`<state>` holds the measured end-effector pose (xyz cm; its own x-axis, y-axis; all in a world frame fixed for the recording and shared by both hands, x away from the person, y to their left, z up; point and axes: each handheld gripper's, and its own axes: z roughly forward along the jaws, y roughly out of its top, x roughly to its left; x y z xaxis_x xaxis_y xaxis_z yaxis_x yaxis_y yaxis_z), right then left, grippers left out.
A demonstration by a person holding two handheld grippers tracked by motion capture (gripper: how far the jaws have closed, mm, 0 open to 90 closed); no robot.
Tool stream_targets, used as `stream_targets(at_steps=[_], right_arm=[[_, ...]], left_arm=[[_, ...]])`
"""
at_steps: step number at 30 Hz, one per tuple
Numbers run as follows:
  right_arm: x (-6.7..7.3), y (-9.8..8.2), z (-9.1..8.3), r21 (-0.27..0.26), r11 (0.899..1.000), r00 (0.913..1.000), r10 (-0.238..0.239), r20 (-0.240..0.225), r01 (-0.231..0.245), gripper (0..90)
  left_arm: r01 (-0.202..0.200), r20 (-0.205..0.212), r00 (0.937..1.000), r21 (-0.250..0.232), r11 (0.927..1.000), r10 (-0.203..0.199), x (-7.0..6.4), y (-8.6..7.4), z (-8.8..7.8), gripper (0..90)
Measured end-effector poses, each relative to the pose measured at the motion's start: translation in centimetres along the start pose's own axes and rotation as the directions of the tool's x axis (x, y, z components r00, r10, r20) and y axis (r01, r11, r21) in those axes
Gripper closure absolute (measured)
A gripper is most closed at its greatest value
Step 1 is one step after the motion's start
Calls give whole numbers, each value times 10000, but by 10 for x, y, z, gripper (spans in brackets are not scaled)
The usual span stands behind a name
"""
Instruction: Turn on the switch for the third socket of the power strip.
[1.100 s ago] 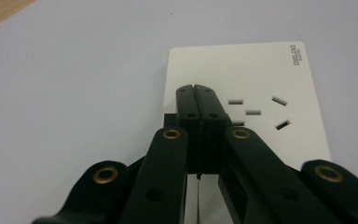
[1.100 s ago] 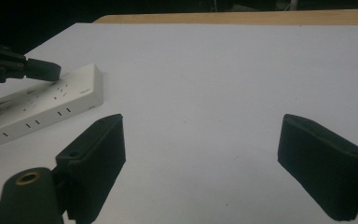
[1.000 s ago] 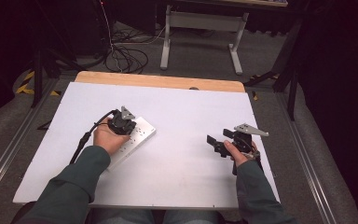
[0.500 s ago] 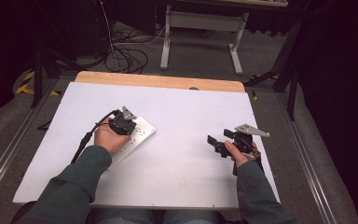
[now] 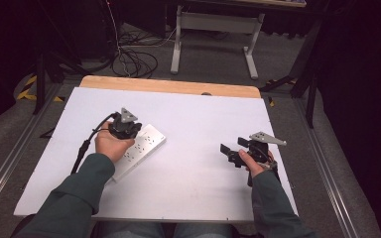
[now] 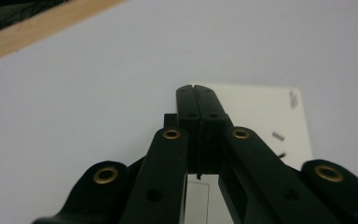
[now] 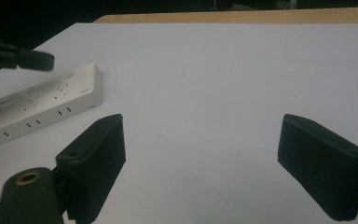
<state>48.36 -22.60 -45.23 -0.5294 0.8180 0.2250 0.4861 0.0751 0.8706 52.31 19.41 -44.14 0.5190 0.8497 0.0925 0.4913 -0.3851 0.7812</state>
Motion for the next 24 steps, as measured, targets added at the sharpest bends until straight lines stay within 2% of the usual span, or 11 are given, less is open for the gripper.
stream_targets(at_steps=[2, 4, 6, 9, 13, 20, 24], right_arm=[[0, 0, 0, 19, 10000, 10000, -5, -15, 5, 154], [-1, 0, 0, -1, 10000, 10000, 21, 3, -21, 154], [0, 1, 0, -27, 10000, 10000, 12, -24, -12, 155], [2, 1, 1, -13, 10000, 10000, -33, -31, 33, 155], [4, 1, 4, 45, 10000, 9999, -82, -94, 83, 155], [4, 3, 8, 54, 9999, 9998, -104, -171, 105, 155], [6, 4, 9, 75, 9998, 9996, -168, -227, 170, 155]], left_arm=[[244, 192, 9995, -340, 9991, -238, 6, 1, -8, 900], [133, 16, 9999, -407, 9991, -133, 9, -1, -14, 899], [402, 81, 9992, -627, 9972, -397, 14, -2, -22, 899], [601, -80, 9981, -962, 9935, -612, 22, -5, -34, 899], [1025, -113, 9945, -1197, 9875, -1046, 30, -9, -44, 899], [1163, -275, 9921, -1611, 9801, -1223, 36, -12, -57, 898], [1376, -365, 9884, -1965, 9708, -1474, 40, -18, -64, 898]])
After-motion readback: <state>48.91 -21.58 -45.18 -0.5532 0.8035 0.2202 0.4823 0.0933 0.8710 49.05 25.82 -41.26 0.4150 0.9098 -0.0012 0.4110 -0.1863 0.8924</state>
